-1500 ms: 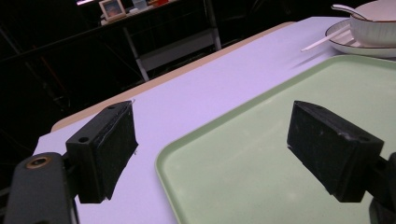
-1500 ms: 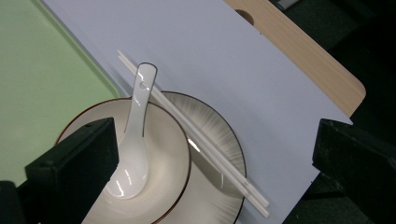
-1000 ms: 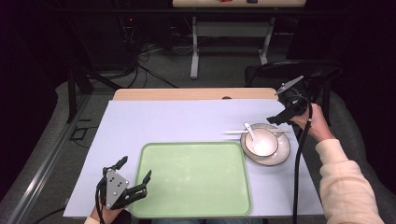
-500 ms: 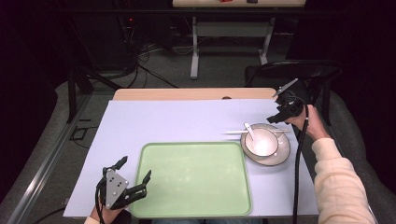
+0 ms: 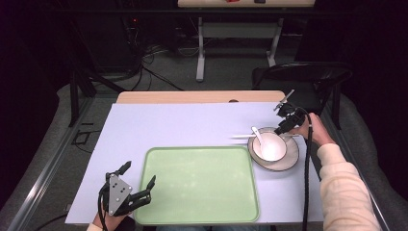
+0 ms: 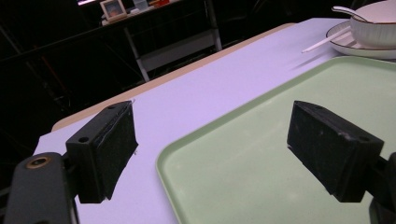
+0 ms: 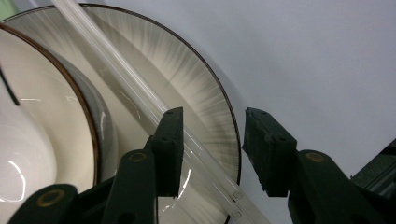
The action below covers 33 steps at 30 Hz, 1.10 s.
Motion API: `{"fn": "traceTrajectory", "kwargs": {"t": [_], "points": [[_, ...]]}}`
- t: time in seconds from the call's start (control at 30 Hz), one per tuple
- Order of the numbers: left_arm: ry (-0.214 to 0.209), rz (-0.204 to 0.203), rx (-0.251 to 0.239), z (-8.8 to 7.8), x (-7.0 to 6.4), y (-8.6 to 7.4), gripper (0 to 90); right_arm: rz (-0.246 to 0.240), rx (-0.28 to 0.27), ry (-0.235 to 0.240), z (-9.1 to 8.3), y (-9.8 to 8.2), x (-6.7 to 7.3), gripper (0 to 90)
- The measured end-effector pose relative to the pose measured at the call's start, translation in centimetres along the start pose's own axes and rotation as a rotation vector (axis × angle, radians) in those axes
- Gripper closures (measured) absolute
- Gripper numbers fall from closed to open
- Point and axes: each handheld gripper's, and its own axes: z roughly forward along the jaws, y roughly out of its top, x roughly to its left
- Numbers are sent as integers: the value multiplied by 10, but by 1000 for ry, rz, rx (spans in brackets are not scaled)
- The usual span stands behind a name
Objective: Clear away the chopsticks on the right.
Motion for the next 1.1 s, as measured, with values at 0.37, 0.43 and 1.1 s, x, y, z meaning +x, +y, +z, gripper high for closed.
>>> {"fn": "traceTrajectory", "kwargs": {"t": [0.37,0.43,1.1], "points": [[1,-1,0,0,0,0,154,-12,-11,4,1,0,-1,656],[2,0,0,0,0,0,154,-2,-8,14,0,0,1,659],[7,-9,0,0,0,0,153,-166,6,-1,7,9,8,772]]}}
